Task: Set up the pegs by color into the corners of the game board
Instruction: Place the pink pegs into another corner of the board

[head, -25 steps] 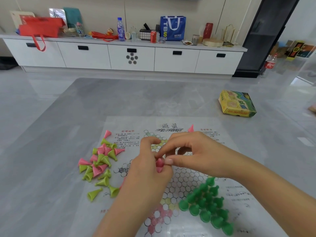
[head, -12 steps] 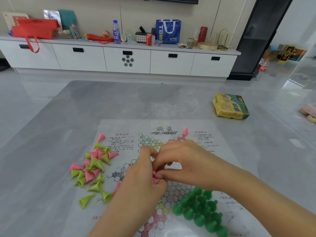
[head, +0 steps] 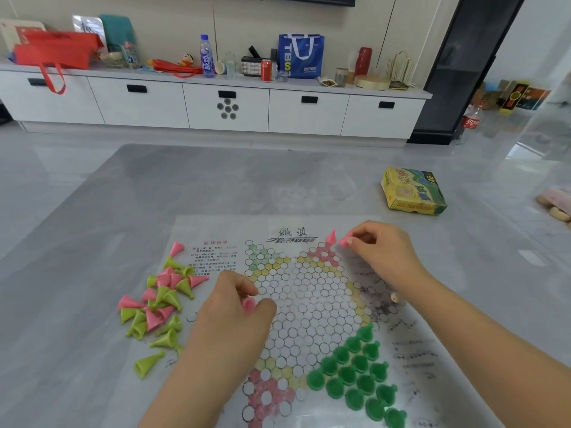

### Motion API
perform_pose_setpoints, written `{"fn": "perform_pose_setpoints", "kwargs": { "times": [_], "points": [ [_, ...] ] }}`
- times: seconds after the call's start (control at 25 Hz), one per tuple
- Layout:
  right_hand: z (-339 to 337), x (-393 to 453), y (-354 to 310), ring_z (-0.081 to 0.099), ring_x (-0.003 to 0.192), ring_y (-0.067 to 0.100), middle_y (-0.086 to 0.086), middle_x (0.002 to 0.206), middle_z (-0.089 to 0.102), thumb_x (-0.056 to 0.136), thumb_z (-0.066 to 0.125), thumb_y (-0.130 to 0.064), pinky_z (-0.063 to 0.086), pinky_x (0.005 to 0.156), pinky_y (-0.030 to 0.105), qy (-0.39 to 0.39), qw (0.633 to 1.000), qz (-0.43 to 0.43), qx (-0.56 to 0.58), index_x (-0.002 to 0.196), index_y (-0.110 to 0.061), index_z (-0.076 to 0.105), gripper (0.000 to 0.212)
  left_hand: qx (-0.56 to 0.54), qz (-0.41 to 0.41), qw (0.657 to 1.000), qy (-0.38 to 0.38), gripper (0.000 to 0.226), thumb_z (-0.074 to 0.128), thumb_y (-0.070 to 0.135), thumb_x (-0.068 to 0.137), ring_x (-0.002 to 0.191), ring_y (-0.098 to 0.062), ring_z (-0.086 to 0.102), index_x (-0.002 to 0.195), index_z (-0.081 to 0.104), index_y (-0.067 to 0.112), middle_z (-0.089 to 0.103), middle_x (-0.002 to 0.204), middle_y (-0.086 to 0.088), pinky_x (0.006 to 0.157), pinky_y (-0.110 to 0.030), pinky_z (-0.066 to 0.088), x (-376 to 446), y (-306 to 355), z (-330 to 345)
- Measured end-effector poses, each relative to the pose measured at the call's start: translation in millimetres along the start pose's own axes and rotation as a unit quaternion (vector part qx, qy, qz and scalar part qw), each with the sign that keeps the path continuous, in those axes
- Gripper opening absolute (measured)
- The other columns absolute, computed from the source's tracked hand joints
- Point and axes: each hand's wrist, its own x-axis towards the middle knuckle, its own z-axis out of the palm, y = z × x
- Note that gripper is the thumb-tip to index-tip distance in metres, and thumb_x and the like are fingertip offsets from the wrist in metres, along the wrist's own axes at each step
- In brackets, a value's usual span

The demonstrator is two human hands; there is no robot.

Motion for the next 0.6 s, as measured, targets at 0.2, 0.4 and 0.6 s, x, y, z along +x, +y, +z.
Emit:
{"fn": "perform_pose_setpoints", "kwargs": {
  "times": [0.2, 0.4, 0.6],
  "points": [
    [12.6, 1.7, 0.1, 0.059, 0.081, 0.014, -0.004, 0.083, 0.069, 0.080, 0.065, -0.027, 0.051, 0.075, 0.035, 0.001, 0.997, -0.031, -0.070, 0.081, -0.022, 0.070, 0.007, -0.002, 0.004, 1.000, -0.015, 0.010, 0.043, 0.008, 0.090, 0.059, -0.008, 0.042, 0.094, 0.046, 0.017, 0.049, 0.082, 0.001, 0.037, -0.003, 0.033, 1.0, -0.1, 1.6],
    [14.9, 3.3, 2.9, 0.059, 0.081, 0.014, -0.005, 0.085, 0.069, 0.081, 0.064, -0.028, 0.050, 0.075, 0.035, 0.004, 0.995, -0.045, -0.084, 0.083, -0.023, 0.069, 0.008, 0.079, 0.059, 0.995, -0.009, 0.014, 0.040, 0.008, 0.091, 0.062, -0.001, 0.046, 0.093, 0.048, 0.019, 0.052, 0.082, 0.004, 0.048, -0.003, 0.038, 2.1, -7.3, 1.8],
    [16.1, 4.1, 3.1, 0.059, 0.079, 0.014, -0.005, 0.082, 0.068, 0.081, 0.063, -0.028, 0.050, 0.073, 0.036, 0.006, 0.995, -0.050, -0.082, 0.081, -0.025, 0.069, 0.006, 0.189, 0.124, 0.974, -0.020, 0.007, 0.048, 0.024, 0.089, 0.068, -0.001, 0.044, 0.092, 0.045, 0.030, 0.045, 0.086, 0.013, 0.052, -0.012, 0.034, 0.9, -9.5, 1.8]
  ]
}}
